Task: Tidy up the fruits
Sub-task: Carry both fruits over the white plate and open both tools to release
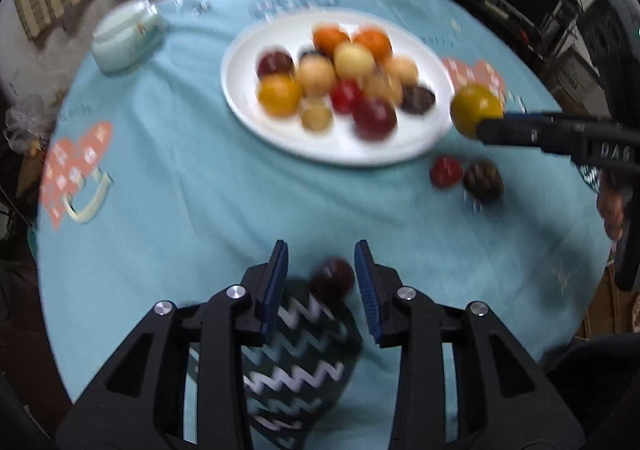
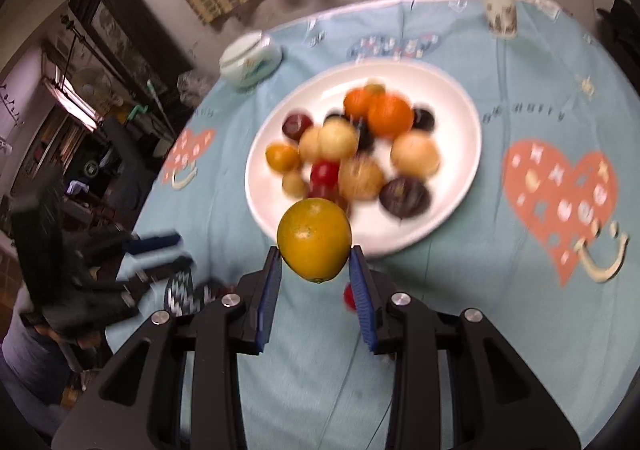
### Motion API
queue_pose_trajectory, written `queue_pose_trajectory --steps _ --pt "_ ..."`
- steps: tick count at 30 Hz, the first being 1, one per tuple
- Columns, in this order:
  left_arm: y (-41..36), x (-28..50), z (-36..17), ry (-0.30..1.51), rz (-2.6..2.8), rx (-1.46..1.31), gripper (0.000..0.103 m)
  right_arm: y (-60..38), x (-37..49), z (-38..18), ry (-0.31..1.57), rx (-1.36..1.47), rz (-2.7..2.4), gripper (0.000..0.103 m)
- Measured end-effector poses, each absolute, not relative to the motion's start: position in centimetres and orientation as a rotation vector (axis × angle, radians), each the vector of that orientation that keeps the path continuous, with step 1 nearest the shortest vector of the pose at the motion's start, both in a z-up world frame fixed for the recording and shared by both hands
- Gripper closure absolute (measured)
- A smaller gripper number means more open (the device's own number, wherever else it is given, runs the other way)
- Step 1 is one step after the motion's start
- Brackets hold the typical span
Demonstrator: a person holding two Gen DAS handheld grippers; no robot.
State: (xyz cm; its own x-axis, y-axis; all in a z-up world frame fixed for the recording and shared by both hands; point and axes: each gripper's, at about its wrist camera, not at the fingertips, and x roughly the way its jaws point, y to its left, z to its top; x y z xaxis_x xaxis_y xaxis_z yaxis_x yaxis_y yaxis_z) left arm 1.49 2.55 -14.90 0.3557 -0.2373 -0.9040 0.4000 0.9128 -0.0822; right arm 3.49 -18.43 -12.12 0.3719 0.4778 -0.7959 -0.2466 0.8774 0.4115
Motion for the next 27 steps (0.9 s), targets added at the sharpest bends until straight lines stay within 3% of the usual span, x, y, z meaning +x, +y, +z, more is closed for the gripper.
queue_pose_trajectory --steps 2,5,7,9,19,22,27 --pt "2.2 1.3 -16.3 1.168 -0.411 0.144 0.060 -18.2 3.1 -12.9 1.129 0.240 0.474 0.068" --pt "1.9 1.6 -17.6 1.198 -0.402 0.141 0.060 -18.0 2.7 -13.4 1.150 0.235 0.476 0.068" --pt "1.8 2.0 -18.5 1.225 -0.386 0.150 0.072 -18.0 2.5 -13.4 1.151 0.234 0.478 0.068" --pt "2.0 2.2 -18.4 1.230 -0.394 0.135 0.073 -18.2 2.5 -13.2 1.143 0.234 0.480 0.068" --pt "0.2 8.9 -10.0 1.003 -0.425 0.069 0.073 -18.0 6.8 -10.0 1.020 0.189 0.458 0.071" --pt "-0.1 10.9 -9.0 0.979 -0.408 0.043 0.073 -17.8 8.5 -9.3 1.047 0.222 0.505 0.071" --pt "2.4 10.8 -8.5 0.970 -0.383 -0.021 0.073 -13.3 4.4 -11.1 1.123 -0.016 0.677 0.067"
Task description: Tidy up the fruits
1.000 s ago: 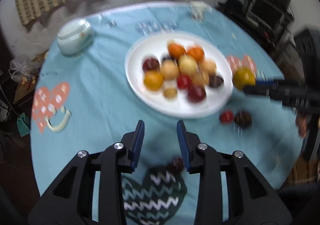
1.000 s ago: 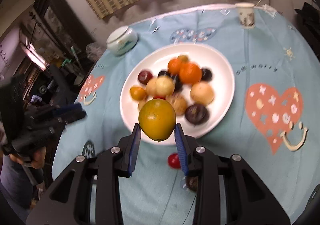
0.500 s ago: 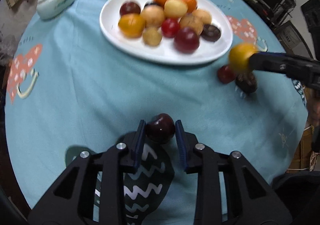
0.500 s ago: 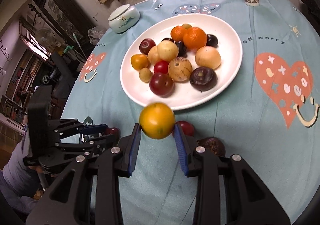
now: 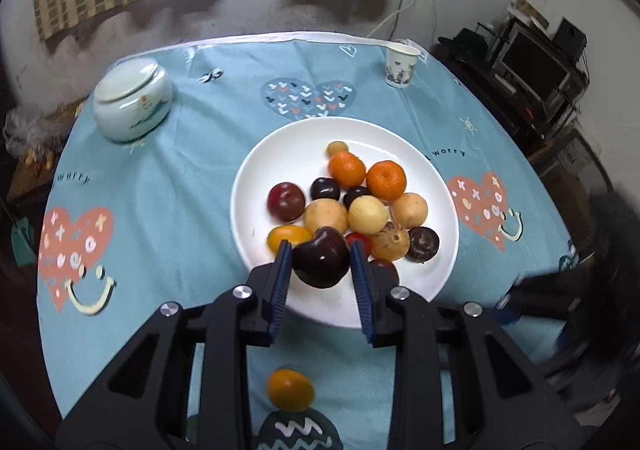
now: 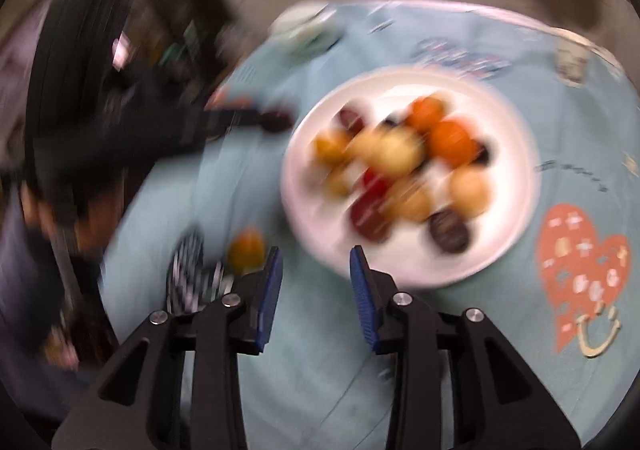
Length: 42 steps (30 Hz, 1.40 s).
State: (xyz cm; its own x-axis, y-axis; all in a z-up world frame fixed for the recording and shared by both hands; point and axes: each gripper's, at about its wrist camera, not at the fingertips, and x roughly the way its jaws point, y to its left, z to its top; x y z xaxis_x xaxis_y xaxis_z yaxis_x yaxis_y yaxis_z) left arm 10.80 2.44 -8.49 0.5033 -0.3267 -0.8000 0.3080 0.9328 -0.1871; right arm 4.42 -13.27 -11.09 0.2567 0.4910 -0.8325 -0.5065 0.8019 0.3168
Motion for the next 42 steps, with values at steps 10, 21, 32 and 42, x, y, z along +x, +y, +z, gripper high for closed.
queue_pose_trajectory --steps 10,21,32,42 --pt "10.9 6.3 -7.1 0.934 -0.228 -0.145 0.073 -2.9 5.2 -17.5 1.201 -0.034 0.814 0.042" --pt "11.2 5.8 -8.0 0.953 -0.242 -0.179 0.073 -1.2 5.4 -16.3 1.178 -0.152 0.817 0.063" --pt "0.4 14.0 -10.6 1.011 -0.402 -0.070 0.073 -14.0 13.4 -11.2 1.004 -0.058 0.444 0.063" --pt "-1.1 15.2 -11.3 1.011 -0.371 -0.011 0.062 -16.9 14.7 -11.4 0.966 0.027 0.398 0.032"
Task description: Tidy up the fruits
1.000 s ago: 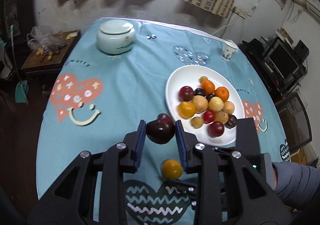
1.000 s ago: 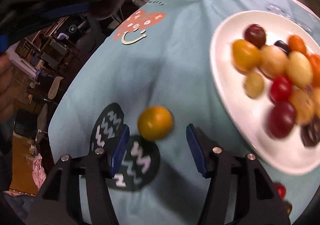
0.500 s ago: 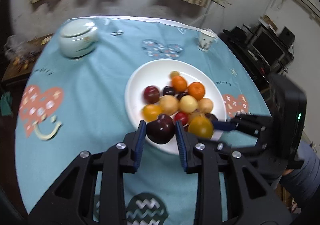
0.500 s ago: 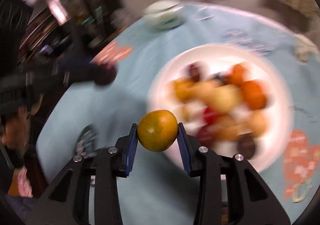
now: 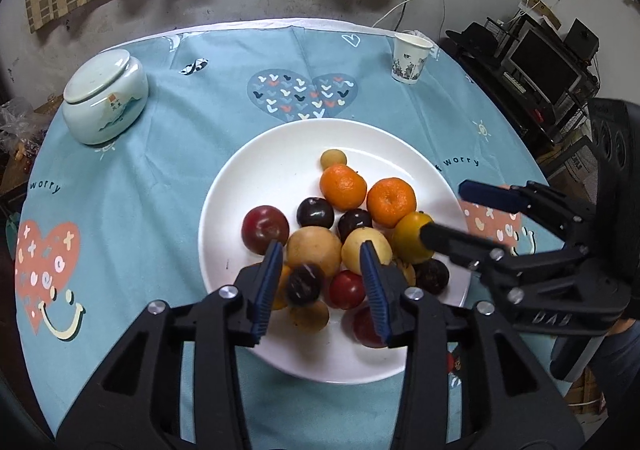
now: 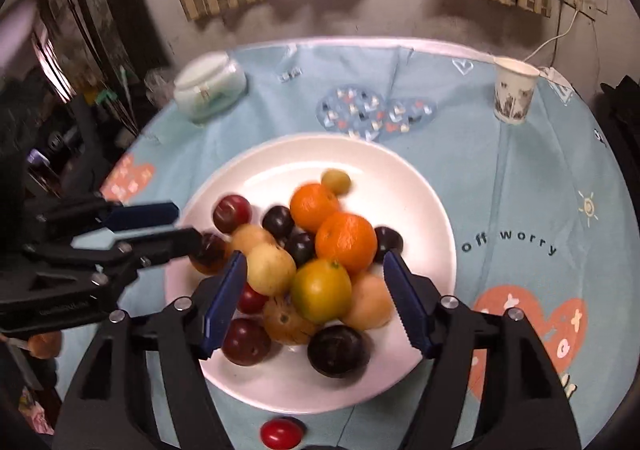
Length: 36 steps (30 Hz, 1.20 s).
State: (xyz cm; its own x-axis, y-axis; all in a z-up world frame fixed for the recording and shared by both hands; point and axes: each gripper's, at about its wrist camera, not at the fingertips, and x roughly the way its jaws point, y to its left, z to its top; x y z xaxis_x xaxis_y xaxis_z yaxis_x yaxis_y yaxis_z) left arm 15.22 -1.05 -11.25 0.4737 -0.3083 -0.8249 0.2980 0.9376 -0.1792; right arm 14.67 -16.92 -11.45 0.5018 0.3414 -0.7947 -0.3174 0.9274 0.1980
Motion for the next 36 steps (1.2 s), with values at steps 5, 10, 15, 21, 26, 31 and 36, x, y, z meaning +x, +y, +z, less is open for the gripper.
queue_pose_trajectory --steps 5,10,15,21,26,31,36 --pt "-0.1 12.8 -10.1 0.987 -0.350 -0.009 0.058 -18.1 12.9 -10.1 0.966 0.034 0.399 0.032" --pt "0.1 9.0 -10.3 0.993 -0.348 0.020 0.055 -20.2 7.2 -11.2 1.006 -0.020 0.387 0.032" --pt "-1.8 4.9 -11.6 1.043 -0.401 0.060 0.055 -22.2 1.4 -13.9 1.086 0.018 0.372 0.032" --pt "-6.1 1.8 -13.7 1.096 -0.497 0.147 0.056 -23.4 -2.5 -15.7 1.140 0.081 0.343 0.032" --pt "-8.7 2.2 -15.0 1.151 -0.527 0.096 0.058 -24.0 -4.5 -15.4 1.128 0.092 0.345 0.032" --pt "-10.3 4.3 -16.1 1.180 -0.477 0.023 0.059 -24.6 -5.9 -15.3 1.132 0.094 0.343 0.032" --pt "-11.1 5.5 -17.8 1.226 -0.414 0.009 0.062 -25.0 -6.5 -15.0 1.123 0.091 0.366 0.032"
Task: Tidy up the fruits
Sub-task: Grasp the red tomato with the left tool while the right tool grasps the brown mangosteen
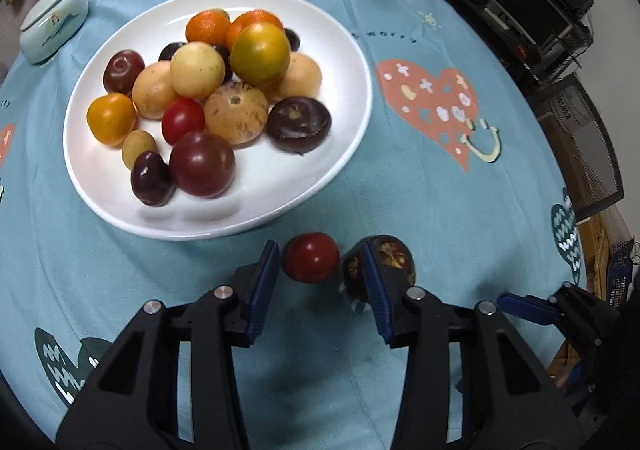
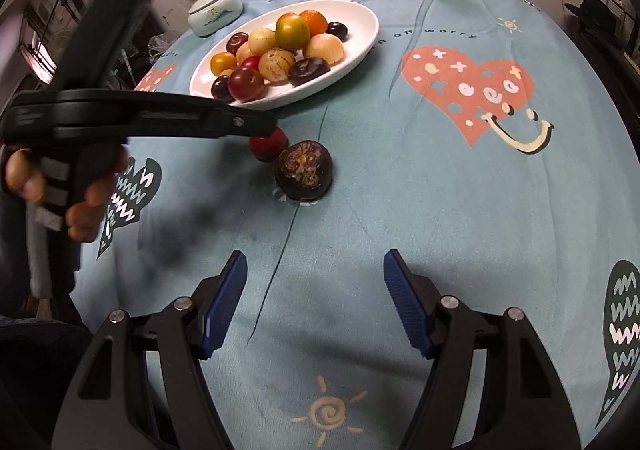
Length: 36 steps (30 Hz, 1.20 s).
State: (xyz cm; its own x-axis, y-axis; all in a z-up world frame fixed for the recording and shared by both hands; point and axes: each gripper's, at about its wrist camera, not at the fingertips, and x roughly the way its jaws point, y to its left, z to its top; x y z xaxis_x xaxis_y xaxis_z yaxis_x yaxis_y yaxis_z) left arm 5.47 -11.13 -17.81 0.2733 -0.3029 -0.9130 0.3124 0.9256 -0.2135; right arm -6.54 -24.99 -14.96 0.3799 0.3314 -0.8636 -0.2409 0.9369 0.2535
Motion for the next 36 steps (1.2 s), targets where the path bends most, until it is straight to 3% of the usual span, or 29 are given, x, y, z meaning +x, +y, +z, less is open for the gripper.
queue_pose_trajectory --steps 6,21,23,24,25,36 --pt "-11.1 5.8 -19.8 1.273 -0.374 -0.040 0.073 -24.9 -5.4 -14.7 1.098 0.054 0.383 0.032" --pt "-7.5 2.9 -14.5 1.127 -0.256 0.026 0.074 -20.2 0.6 -17.3 1.115 -0.097 0.444 0.032" --pt "-7.2 2.7 -14.2 1.121 -0.245 0.025 0.074 -19.6 0.8 -17.7 1.122 -0.142 0.440 0.038" --pt "-7.1 2.7 -14.1 1.118 -0.241 0.025 0.074 -19.3 0.9 -17.9 1.135 -0.155 0.453 0.054" --pt "-6.9 2.6 -14.0 1.116 -0.239 0.027 0.074 -19.1 1.1 -18.0 1.147 -0.162 0.459 0.058" --pt "-6.7 1.9 -13.6 1.106 -0.250 0.050 0.074 -20.7 0.2 -16.7 1.141 -0.081 0.455 0.058"
